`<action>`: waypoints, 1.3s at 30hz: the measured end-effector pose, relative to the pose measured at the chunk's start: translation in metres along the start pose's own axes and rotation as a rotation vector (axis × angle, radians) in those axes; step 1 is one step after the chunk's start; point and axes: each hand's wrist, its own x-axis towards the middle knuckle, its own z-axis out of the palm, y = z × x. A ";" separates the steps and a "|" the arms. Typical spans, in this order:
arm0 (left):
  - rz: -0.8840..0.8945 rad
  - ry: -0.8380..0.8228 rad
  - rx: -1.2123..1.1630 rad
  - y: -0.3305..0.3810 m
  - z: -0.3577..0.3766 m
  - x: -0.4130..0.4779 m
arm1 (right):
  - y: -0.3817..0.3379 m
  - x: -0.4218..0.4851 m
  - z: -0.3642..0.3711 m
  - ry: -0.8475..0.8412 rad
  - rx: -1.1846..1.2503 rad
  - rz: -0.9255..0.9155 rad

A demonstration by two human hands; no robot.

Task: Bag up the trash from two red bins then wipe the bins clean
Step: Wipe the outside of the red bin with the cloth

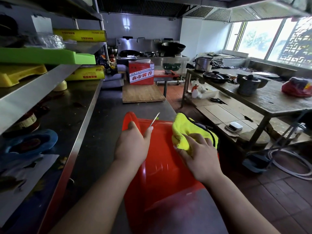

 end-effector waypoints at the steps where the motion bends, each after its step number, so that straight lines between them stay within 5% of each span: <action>1: 0.007 0.009 -0.005 0.000 0.001 0.001 | -0.001 0.000 -0.001 0.013 0.019 0.009; 8: 0.139 0.061 -0.148 0.006 0.002 0.001 | -0.012 0.005 -0.006 0.145 0.277 0.038; 15: 0.045 0.034 -0.223 -0.013 0.012 0.012 | -0.035 0.012 0.010 -0.116 0.223 -0.238; 20: -0.040 0.091 -0.301 -0.016 0.014 0.012 | -0.039 0.010 0.012 -0.128 0.218 -0.267; 25: -0.022 0.094 -0.349 -0.018 0.018 0.018 | -0.042 0.007 0.014 0.081 -0.011 -0.099; 31: -0.003 -0.001 -0.287 -0.016 0.016 0.027 | -0.040 0.027 0.009 0.080 0.284 0.282; 35: -0.002 -0.014 -0.298 -0.015 0.015 0.033 | -0.047 0.026 0.016 0.000 0.359 0.049; 39: -0.014 -0.060 -0.374 -0.018 0.019 0.035 | -0.044 0.017 0.030 0.034 0.133 -0.176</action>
